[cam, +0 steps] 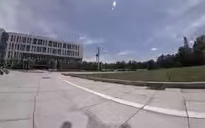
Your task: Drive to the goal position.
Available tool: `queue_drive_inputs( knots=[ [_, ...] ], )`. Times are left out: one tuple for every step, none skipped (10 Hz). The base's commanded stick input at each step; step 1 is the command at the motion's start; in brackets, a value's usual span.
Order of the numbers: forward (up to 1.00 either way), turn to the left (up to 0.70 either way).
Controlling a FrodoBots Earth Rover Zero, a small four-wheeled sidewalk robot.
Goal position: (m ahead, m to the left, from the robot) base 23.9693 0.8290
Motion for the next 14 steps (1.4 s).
queue_drive_inputs(
  knots=[
    [0.70,0.02],
    [0.70,0.02],
    [0.70,0.02],
    [0.70,0.02],
    [0.70,0.02],
    [0.70,0.02],
    [0.70,0.02],
    [0.70,0.02],
    [0.70,0.02],
    [0.70,0.02],
    [0.70,0.02],
    [0.70,0.02],
    [0.70,0.03],
    [0.70,0.31]
  ],
)
